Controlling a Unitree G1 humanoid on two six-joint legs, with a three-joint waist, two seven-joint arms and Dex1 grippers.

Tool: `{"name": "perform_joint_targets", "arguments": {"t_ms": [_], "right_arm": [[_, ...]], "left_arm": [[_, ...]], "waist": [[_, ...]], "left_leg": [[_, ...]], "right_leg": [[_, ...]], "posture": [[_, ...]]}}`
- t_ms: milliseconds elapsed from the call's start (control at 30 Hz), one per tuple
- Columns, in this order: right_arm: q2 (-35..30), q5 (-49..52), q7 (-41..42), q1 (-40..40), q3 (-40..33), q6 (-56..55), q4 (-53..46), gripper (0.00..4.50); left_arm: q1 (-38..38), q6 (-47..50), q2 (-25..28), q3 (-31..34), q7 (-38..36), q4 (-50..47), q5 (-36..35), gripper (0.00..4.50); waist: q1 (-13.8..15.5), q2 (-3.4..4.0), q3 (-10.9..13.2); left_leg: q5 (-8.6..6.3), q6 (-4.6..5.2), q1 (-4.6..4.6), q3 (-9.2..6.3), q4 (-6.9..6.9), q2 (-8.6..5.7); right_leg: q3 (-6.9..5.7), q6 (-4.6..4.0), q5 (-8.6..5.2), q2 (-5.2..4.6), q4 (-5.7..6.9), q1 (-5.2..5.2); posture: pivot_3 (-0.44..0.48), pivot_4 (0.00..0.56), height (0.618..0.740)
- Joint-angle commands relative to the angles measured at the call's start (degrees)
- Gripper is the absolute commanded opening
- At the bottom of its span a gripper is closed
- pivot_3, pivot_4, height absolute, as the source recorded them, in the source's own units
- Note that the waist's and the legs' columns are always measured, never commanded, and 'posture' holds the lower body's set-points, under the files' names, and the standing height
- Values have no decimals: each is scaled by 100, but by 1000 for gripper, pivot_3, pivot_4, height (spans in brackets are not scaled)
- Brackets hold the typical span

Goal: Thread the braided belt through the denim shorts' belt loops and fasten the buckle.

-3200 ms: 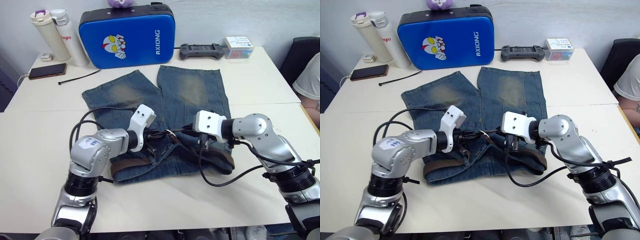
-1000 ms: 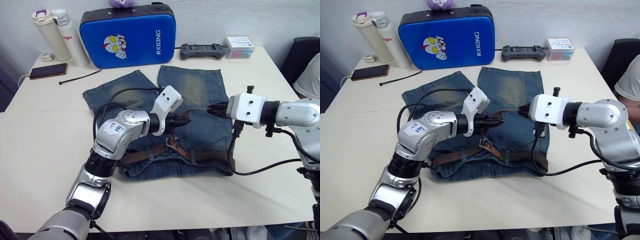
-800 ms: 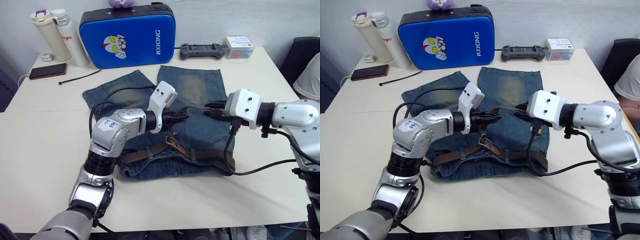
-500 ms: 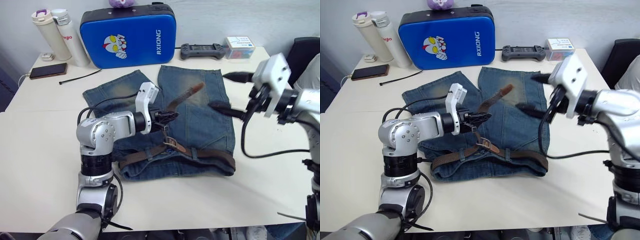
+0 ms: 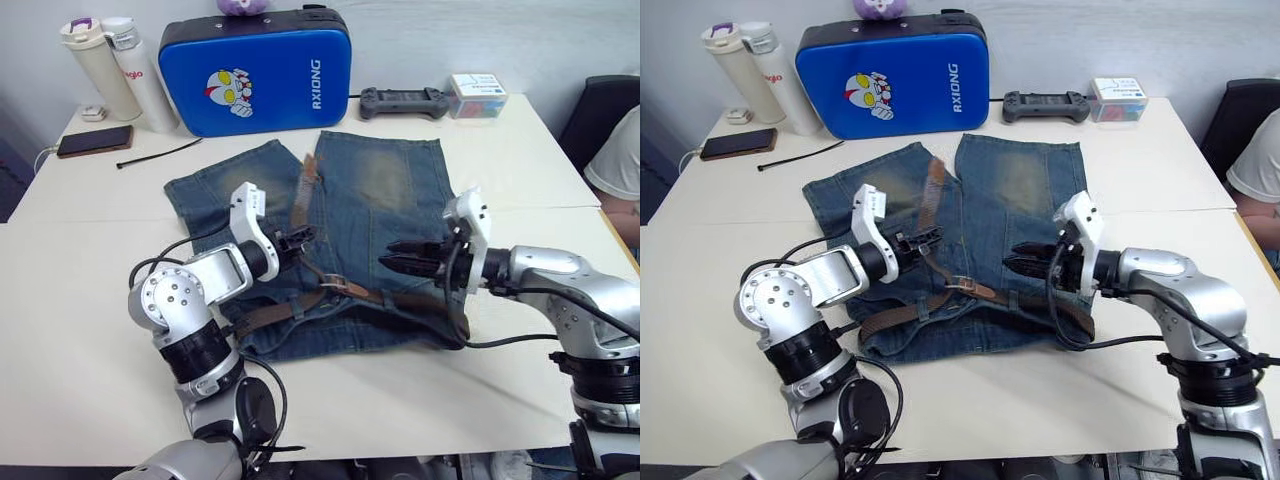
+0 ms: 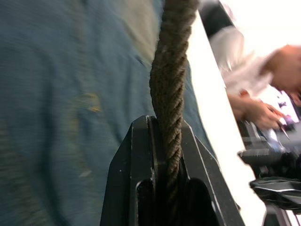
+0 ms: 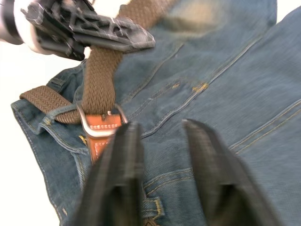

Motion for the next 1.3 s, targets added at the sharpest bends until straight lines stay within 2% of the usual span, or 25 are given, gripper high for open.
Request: {"name": "perform_joint_targets", "arguments": {"t_ms": [33, 267, 500, 700, 833, 1067, 1300], "right_arm": [[227, 6, -83, 70, 271, -1, -12, 38], [638, -157, -76, 44, 917, -105, 72, 38], [360, -894, 234, 62, 1773, -436, 293, 38], [493, -1055, 346, -78, 1754, -872, 427, 38], [717, -1089, 332, -225, 1679, -978, 594, 38], [718, -1100, 560, -189, 1861, -841, 513, 38], [851, -1145, 502, -257, 1777, -894, 657, 38]], "left_arm": [[145, -19, -566, 220, 248, -337, -219, 0], [263, -19, -777, -12, 507, -342, -579, 0], [413, -19, -768, -76, 739, -331, -969, 0], [801, -19, -482, -69, 896, -321, -1254, 0], [905, -19, -525, -59, 958, -292, -1288, 0], [861, -19, -508, -19, 958, -240, -1318, 0], [1066, -19, -84, 3, 720, -147, -1210, 0]], "waist": [[-1, 0, 0], [-6, -1, 0], [-24, -4, -2], [-16, -8, -4], [-15, -11, -4], [-9, -11, -5], [-20, -11, -5]], "left_leg": [[0, 0, -1, 0, 0, 0], [-1, -2, 0, -1, 0, 0], [-4, -7, 2, -1, 0, 2], [-6, -10, 5, -1, 2, 3], [-6, -10, 4, -1, 3, 3], [-7, -10, 4, -1, 4, 3], [-8, -12, 5, -2, 2, 4]], "right_leg": [[0, 0, 0, 0, 0, 0], [-2, 0, 0, 1, -2, -1], [-1, 0, 0, 5, -3, -2], [0, 0, 0, 6, -10, -1], [0, -1, 0, 6, -12, -1], [-1, -1, 0, 5, -13, 0], [-1, -1, -1, 7, -13, -1]], "posture": [[0, 150, 740], [0, 150, 740], [0, 150, 740], [0, 150, 740], [0, 150, 740], [0, 150, 740], [0, 150, 740]]}}
